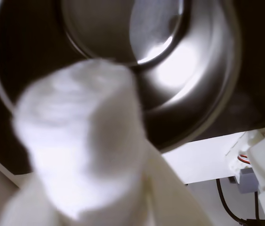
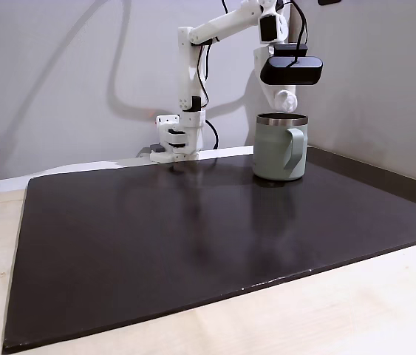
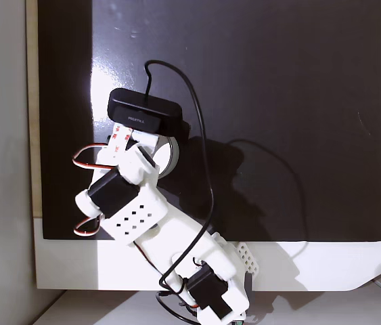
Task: Grasp a gauze and put it in the cup.
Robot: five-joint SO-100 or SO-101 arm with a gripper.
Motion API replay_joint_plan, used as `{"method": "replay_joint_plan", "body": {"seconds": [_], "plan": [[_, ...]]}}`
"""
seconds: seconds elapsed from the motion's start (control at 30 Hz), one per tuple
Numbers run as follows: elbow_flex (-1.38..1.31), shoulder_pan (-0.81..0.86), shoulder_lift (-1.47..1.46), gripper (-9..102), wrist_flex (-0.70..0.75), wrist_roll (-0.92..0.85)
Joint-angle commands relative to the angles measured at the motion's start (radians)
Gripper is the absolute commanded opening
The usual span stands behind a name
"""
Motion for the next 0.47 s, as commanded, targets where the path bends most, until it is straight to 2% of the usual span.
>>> {"method": "replay_joint_plan", "body": {"seconds": [0.0,0.13,0.43], "plan": [[-0.002,0.012,0.018,36,-0.008,-0.011],[0.0,0.012,0.02,40,-0.008,-0.009],[0.003,0.014,0.018,40,-0.008,-0.008]]}}
